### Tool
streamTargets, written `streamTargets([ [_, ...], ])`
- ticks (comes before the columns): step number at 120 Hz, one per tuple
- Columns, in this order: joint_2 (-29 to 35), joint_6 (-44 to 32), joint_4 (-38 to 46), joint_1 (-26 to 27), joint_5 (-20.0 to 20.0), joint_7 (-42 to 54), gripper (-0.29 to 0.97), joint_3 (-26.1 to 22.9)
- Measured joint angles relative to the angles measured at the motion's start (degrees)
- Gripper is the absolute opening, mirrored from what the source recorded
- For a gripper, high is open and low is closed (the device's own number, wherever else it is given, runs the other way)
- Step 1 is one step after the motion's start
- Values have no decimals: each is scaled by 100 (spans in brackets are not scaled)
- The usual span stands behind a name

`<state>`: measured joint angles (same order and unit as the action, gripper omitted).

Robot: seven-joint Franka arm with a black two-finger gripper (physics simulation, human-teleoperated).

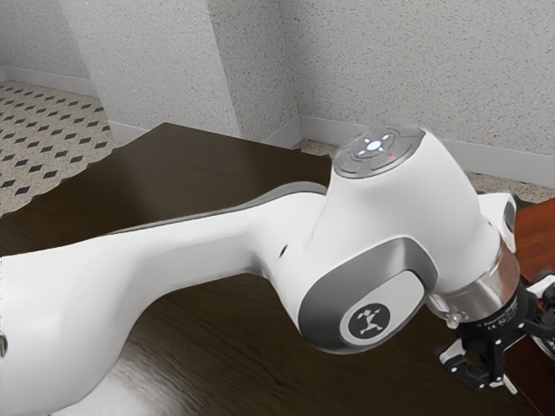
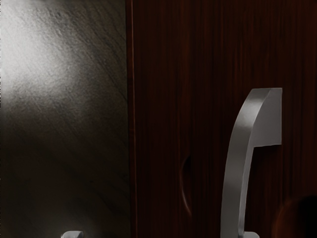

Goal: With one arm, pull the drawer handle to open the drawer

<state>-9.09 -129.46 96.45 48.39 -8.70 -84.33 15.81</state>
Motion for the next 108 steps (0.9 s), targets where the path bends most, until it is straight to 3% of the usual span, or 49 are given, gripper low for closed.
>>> streamTargets([
  [49, 125, -101, 259, 10, 59, 17, 16, -13],
  [108, 385, -96, 573, 35, 106, 60, 13, -12],
])
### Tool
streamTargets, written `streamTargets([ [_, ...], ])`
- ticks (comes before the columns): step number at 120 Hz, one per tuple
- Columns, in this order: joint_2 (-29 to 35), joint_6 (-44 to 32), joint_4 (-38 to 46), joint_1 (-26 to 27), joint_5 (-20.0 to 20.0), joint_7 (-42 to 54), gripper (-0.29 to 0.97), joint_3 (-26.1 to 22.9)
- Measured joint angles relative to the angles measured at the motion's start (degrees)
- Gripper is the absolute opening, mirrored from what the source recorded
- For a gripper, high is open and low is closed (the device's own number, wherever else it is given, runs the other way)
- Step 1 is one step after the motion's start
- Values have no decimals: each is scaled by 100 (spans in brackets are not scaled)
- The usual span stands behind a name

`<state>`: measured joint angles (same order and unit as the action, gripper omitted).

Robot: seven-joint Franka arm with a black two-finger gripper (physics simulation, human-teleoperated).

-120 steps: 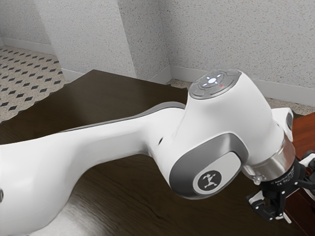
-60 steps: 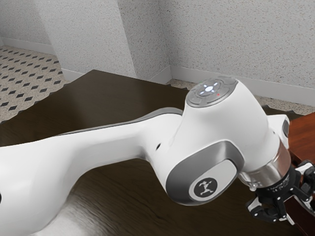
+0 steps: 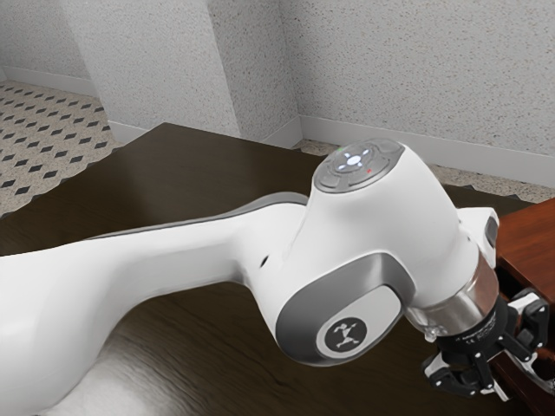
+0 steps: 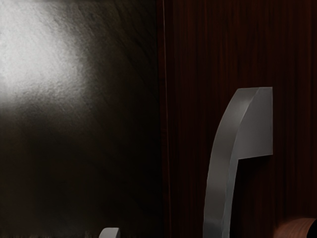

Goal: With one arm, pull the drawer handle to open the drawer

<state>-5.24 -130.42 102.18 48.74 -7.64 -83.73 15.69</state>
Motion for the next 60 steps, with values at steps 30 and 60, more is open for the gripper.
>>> streamTargets([
  [30, 255, 9, 304, 26, -6, 32, 13, 14],
  [60, 396, -12, 409, 85, -17, 72, 13, 70],
])
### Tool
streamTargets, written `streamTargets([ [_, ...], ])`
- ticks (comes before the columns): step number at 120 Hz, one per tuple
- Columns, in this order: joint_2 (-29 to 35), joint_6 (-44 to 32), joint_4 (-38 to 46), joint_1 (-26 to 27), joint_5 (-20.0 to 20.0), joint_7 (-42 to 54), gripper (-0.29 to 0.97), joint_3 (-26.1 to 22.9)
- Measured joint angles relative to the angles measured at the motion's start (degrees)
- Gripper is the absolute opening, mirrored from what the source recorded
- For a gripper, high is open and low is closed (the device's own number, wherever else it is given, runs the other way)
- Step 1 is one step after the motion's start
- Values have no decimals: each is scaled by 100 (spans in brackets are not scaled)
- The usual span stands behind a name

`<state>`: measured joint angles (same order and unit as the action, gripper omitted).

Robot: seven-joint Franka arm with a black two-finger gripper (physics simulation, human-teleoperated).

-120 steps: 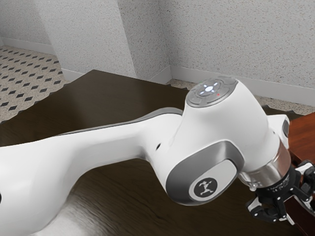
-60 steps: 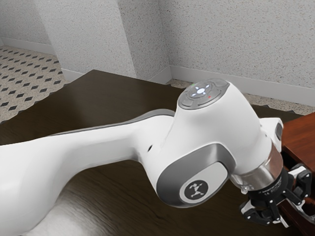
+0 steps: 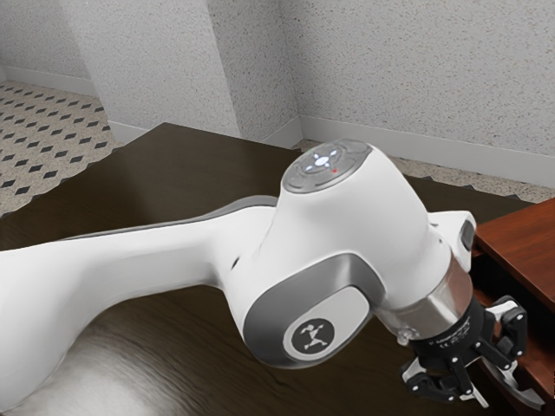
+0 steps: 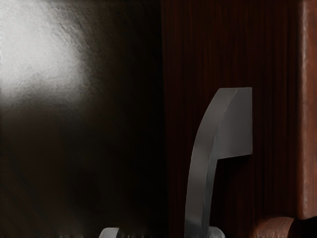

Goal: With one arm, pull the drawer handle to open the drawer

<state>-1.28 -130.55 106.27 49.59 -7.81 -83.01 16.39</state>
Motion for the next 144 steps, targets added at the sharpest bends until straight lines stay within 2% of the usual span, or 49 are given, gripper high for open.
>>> streamTargets([
  [88, 475, -17, 505, 77, 100, 51, 13, 65],
  [144, 782, -12, 847, 57, 188, 1, 21, 68],
])
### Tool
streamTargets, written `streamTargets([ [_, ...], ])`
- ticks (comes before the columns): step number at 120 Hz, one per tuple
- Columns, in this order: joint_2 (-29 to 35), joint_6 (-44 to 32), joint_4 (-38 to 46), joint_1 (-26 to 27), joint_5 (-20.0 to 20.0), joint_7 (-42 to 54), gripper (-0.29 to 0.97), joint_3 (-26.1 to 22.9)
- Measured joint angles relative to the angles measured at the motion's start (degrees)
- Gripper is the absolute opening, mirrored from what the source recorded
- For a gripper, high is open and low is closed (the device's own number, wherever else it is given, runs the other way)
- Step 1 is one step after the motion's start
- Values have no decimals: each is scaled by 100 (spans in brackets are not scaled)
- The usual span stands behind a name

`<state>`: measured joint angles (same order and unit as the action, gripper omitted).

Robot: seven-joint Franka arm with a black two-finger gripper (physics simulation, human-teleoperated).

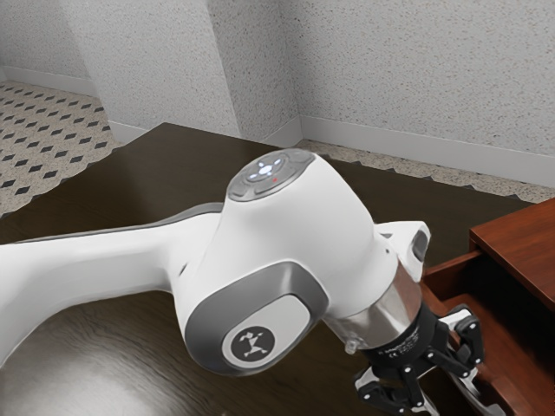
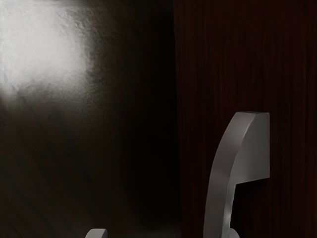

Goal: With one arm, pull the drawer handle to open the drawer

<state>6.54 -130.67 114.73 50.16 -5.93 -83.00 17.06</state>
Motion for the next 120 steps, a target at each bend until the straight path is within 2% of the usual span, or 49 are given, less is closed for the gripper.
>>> streamTargets([
  [120, 758, -10, 733, -80, 215, -69, 22, -27],
])
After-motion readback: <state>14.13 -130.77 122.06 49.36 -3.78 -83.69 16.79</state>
